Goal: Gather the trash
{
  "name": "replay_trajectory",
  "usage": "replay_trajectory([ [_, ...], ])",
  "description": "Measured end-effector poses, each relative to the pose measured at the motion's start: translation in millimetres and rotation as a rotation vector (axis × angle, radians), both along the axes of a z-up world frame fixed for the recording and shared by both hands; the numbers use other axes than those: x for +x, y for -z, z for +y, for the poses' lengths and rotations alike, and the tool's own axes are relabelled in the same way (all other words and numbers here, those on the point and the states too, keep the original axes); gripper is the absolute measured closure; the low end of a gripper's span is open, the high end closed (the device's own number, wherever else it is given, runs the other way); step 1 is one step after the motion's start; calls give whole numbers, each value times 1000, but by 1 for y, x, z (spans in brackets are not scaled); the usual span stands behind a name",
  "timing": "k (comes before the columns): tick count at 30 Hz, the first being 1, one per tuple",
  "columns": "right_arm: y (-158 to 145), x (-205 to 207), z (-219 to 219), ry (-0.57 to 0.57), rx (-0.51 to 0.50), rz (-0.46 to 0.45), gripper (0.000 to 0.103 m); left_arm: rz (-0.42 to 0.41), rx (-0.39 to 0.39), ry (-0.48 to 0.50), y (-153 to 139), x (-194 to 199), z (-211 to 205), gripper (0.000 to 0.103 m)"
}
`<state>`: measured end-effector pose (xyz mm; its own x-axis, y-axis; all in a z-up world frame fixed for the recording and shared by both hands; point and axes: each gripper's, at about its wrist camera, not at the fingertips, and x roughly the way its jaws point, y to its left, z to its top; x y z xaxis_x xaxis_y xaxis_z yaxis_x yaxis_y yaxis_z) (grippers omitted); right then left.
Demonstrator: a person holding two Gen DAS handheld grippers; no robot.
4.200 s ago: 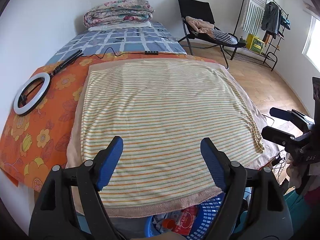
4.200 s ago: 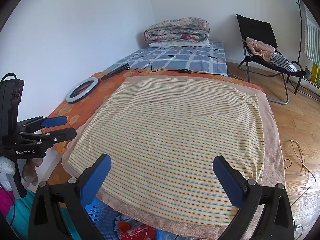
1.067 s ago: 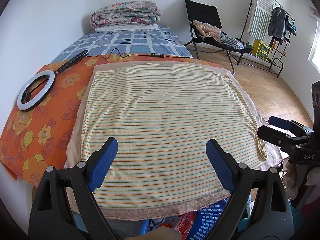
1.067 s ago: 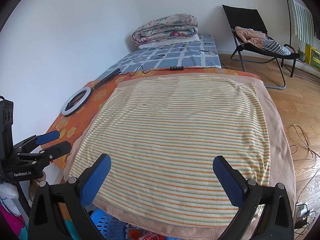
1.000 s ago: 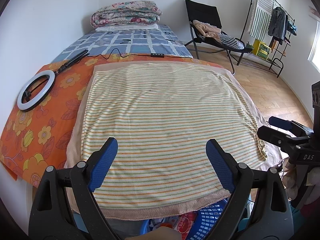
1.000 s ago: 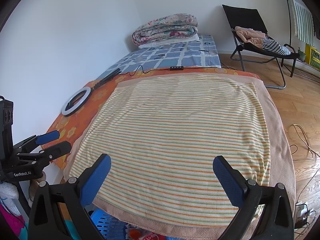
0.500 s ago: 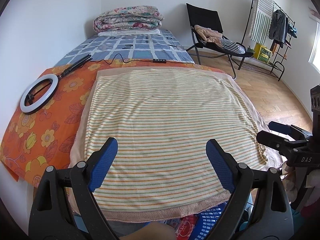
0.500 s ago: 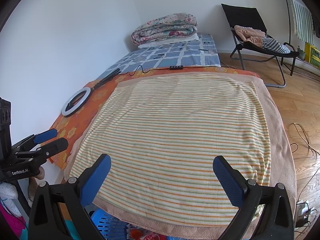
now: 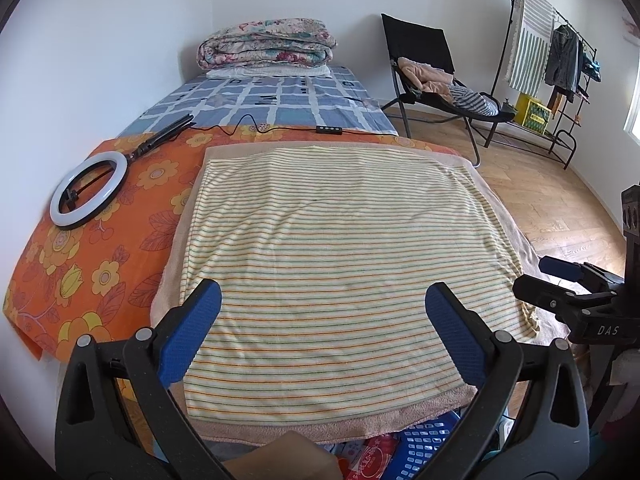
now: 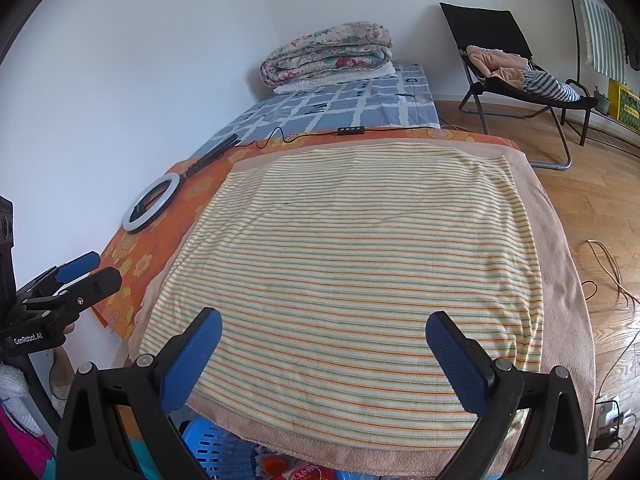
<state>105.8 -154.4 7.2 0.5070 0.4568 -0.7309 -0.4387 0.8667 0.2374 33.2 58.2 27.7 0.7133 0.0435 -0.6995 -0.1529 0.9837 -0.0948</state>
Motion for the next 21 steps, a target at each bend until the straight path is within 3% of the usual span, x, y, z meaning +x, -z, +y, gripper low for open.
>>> replay_trajectory([
  [15, 1, 1, 1, 4, 6, 16, 0, 59, -66, -17, 8, 3, 9, 0],
  [21, 1, 2, 0, 4, 5, 16, 0, 70, -35, -12, 11, 4, 5, 0],
])
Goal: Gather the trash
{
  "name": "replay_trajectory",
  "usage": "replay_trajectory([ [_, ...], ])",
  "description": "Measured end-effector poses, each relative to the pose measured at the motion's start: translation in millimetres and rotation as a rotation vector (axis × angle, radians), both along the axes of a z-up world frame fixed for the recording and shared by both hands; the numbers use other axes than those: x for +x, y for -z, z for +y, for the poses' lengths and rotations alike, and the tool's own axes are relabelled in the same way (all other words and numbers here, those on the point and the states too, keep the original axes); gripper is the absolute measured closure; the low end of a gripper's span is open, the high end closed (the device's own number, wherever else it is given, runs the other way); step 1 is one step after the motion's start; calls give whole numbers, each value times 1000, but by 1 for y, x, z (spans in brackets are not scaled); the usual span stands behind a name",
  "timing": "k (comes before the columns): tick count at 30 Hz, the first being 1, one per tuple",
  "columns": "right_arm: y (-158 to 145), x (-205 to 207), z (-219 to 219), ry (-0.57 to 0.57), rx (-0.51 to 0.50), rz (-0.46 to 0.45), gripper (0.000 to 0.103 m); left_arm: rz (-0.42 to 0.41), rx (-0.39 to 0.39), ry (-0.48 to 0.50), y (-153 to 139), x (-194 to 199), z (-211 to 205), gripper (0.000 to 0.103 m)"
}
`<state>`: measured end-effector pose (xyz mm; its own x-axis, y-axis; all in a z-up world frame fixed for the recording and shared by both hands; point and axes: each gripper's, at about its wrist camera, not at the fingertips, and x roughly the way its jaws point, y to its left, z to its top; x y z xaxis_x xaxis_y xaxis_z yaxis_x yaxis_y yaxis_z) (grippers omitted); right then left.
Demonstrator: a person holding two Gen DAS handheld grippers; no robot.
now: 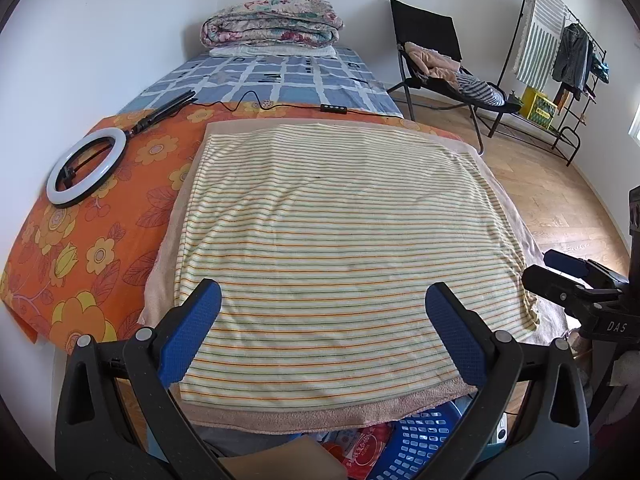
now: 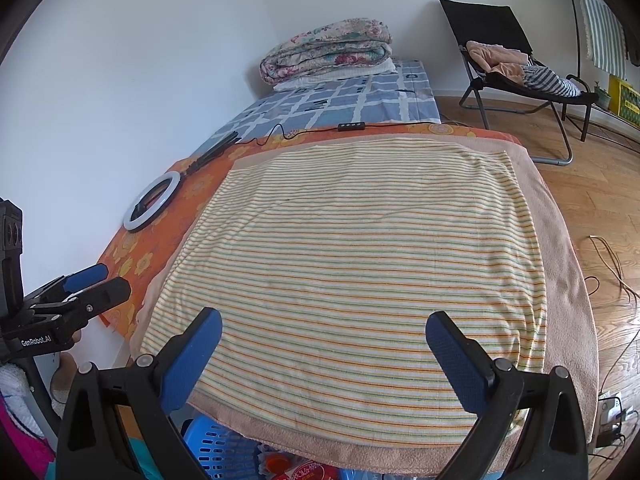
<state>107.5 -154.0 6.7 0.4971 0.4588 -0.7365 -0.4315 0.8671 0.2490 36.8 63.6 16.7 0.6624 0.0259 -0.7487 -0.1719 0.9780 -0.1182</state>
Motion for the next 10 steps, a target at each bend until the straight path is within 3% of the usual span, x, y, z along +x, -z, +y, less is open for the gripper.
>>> replay_trajectory([
  [10, 1, 0, 0, 1, 2, 3, 0, 13, -3, -7, 3, 1, 0, 0],
])
